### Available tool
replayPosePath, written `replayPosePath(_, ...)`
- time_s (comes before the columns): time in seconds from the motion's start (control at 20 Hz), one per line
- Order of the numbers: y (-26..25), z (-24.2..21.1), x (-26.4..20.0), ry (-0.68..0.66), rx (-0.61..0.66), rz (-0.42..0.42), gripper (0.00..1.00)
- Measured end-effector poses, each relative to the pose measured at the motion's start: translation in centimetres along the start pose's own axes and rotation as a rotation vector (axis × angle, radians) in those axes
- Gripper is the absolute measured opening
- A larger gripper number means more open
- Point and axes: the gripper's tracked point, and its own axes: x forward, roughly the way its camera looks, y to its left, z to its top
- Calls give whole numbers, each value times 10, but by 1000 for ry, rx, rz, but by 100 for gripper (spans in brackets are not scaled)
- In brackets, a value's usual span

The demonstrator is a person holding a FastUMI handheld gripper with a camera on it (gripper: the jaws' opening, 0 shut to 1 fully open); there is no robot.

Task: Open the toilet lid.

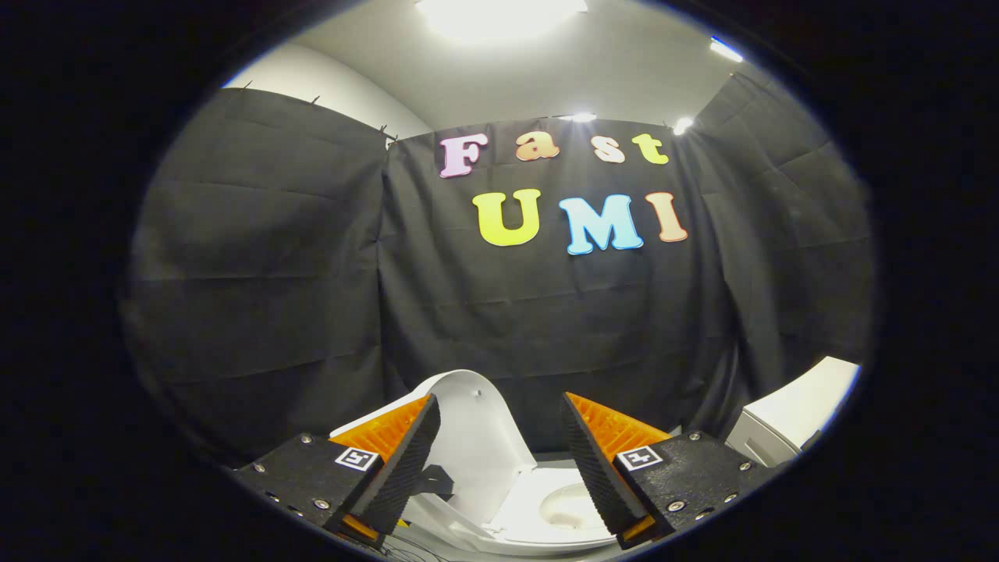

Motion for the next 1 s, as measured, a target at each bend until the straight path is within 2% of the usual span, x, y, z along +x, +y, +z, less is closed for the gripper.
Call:
replayPosePath(0.6, -130, 47, -42, -124, -16, 4, 95)
replayPosePath(1.0, -190, 60, -47, -138, -57, -76, 95)
